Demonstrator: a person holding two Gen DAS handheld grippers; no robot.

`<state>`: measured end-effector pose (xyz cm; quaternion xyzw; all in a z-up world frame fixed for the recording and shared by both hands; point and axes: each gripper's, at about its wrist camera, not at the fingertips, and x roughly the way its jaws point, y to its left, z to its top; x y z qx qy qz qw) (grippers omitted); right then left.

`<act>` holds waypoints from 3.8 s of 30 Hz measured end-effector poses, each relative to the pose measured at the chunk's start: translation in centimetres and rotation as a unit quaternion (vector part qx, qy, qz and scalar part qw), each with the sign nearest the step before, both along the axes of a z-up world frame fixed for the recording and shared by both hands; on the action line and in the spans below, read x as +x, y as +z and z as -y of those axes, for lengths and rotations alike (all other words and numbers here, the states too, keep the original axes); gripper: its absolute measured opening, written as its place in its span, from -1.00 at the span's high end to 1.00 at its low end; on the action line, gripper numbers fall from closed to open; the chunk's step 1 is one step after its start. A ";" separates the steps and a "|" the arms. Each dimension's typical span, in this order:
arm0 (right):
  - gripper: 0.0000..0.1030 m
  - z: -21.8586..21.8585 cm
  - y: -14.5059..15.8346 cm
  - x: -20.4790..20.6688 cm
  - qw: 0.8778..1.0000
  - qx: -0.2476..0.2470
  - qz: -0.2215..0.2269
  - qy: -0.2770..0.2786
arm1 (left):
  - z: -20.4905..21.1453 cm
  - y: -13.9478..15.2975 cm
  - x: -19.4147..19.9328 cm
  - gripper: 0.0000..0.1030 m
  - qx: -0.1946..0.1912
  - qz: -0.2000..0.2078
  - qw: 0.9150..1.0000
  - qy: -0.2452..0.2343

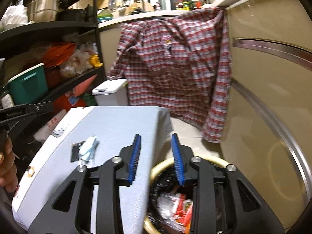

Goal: Collect trash
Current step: 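Move both open tools back over the table toward the mask and black pouch, then grasp the black pouch with the left tool while the right tool grasps the blue mask, then carry the black pouch and blue mask over the yellow bin with both tools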

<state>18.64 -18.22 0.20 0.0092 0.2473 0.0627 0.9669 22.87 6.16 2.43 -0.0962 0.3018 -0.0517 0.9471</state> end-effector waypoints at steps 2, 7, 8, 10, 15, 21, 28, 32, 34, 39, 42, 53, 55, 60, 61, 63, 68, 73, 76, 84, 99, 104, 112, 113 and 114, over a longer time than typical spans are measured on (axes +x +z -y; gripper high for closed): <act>0.61 -1.6 -0.3 0.7 1.000 0.006 0.003 0.017 | -2.6 -0.2 0.5 0.20 -0.003 -0.005 1.000 0.022; 0.61 -5.4 -1.9 2.7 0.998 0.009 -0.007 0.066 | -6.6 -1.1 1.2 0.31 0.003 -0.018 0.998 0.053; 0.61 -6.2 -2.4 3.1 0.997 0.007 -0.010 0.076 | -7.2 -1.3 1.4 0.34 0.005 -0.021 0.998 0.057; 0.61 -7.9 -3.3 4.0 0.995 0.007 -0.022 0.097 | -8.1 -1.8 1.7 0.36 0.011 -0.026 0.998 0.061; 0.56 -11.0 -5.2 6.5 0.991 0.020 -0.048 0.127 | -9.7 -3.1 2.6 0.36 0.019 -0.036 0.997 0.069; 0.08 -14.9 -9.3 10.0 0.982 0.013 -0.099 0.157 | -10.8 -4.6 3.6 0.36 0.022 -0.049 0.996 0.077; -0.02 -16.6 -12.7 12.7 0.974 0.032 -0.152 0.165 | -10.9 -6.8 4.7 0.36 0.024 -0.071 0.994 0.076; -0.02 -17.1 -13.5 13.3 0.971 0.031 -0.168 0.165 | -10.8 -8.0 5.2 0.36 0.021 -0.084 0.993 0.076; 0.19 -17.0 -13.6 13.5 0.969 0.035 -0.176 0.168 | -10.7 -8.8 5.6 0.36 0.009 -0.096 0.993 0.075; 0.90 -16.1 -13.1 13.3 0.969 0.037 -0.172 0.173 | -9.4 -10.5 6.3 0.36 0.008 -0.114 0.991 0.066; 0.92 -15.3 -12.5 13.2 0.972 0.033 -0.164 0.164 | -8.3 -11.2 6.6 0.35 0.007 -0.120 0.991 0.064; 0.92 -11.3 -12.1 13.2 0.979 0.011 -0.162 0.123 | -6.3 -14.1 8.1 -0.34 0.014 -0.161 0.983 0.086; 0.92 -10.8 -12.2 13.1 0.979 0.011 -0.163 0.122 | -5.6 -14.8 8.3 -0.50 0.026 -0.169 0.981 0.092; 0.92 -9.8 -12.3 12.8 0.979 0.008 -0.165 0.122 | -3.7 -16.2 9.1 -0.59 0.040 -0.186 0.977 0.099; 0.92 -9.8 -12.3 12.8 0.979 0.009 -0.165 0.123 | -3.5 -16.4 9.2 -0.60 0.042 -0.190 0.976 0.102; 0.92 -9.6 -12.3 12.7 0.979 0.010 -0.165 0.123 | -3.0 -16.9 9.3 -0.60 0.043 -0.197 0.974 0.105; 0.93 -8.8 -12.5 12.6 0.978 0.012 -0.168 0.124 | -2.4 -17.3 9.4 -0.61 0.061 -0.203 0.970 0.116; 0.93 -8.7 -12.4 12.5 0.978 0.013 -0.168 0.124 | -2.3 -17.4 9.3 -0.58 0.071 -0.203 0.970 0.118; 0.93 -8.8 -12.4 12.5 0.978 0.013 -0.168 0.124 | -2.3 -17.3 9.4 -0.42 0.077 -0.200 0.969 0.119; 0.93 -9.1 -11.6 12.0 0.979 0.013 -0.161 0.126 | -1.7 -16.8 9.3 -0.09 0.086 -0.193 0.973 0.096; 0.93 -8.5 -8.2 9.7 0.983 0.012 -0.135 0.121 | -1.7 -14.2 7.5 0.10 0.084 -0.161 0.980 0.081; 0.93 -8.0 -6.5 8.5 0.986 0.011 -0.121 0.117 | -1.5 -12.6 6.7 0.10 0.081 -0.142 0.983 0.080; 0.93 -6.1 -3.6 6.4 0.990 0.012 -0.100 0.103 | -0.7 -10.3 5.0 0.10 0.077 -0.114 0.988 0.076; 0.93 -5.8 -3.2 6.1 0.990 0.012 -0.096 0.100 | -0.6 -10.1 4.8 0.10 0.075 -0.112 0.988 0.076; 0.93 -5.6 -2.8 5.8 0.991 0.013 -0.093 0.098 | -0.4 -9.7 4.6 0.10 0.072 -0.108 0.989 0.076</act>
